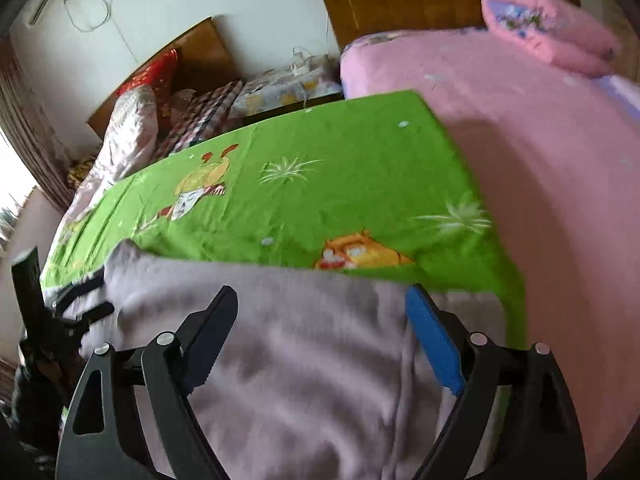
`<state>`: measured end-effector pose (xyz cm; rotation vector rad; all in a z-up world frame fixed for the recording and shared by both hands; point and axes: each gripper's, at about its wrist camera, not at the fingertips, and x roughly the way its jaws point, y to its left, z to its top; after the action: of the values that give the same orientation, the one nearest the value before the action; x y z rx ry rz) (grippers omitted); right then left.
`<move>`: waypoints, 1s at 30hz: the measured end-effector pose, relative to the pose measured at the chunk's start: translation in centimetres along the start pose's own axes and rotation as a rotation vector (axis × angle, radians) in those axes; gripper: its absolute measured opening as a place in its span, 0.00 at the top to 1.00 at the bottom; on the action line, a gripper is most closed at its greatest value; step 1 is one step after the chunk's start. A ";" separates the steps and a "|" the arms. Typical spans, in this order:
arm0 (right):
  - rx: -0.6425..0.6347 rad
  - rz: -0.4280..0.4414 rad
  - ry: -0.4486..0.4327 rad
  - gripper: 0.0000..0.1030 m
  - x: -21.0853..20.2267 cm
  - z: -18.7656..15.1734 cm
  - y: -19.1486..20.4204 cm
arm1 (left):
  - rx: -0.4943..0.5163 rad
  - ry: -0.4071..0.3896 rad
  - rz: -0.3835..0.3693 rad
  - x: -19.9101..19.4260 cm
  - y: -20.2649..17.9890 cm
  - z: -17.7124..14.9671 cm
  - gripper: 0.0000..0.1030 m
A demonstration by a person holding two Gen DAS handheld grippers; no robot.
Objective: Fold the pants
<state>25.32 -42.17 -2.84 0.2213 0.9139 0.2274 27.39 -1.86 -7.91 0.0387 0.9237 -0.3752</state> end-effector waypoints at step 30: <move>-0.719 0.161 0.009 0.12 5.1 -5.6 32.3 | -0.692 -0.347 -0.040 -19.4 20.0 -15.7 0.02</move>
<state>20.60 -9.36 -0.74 -0.3741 0.7725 0.6877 11.40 25.62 -4.72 -0.6605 0.6699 -0.0776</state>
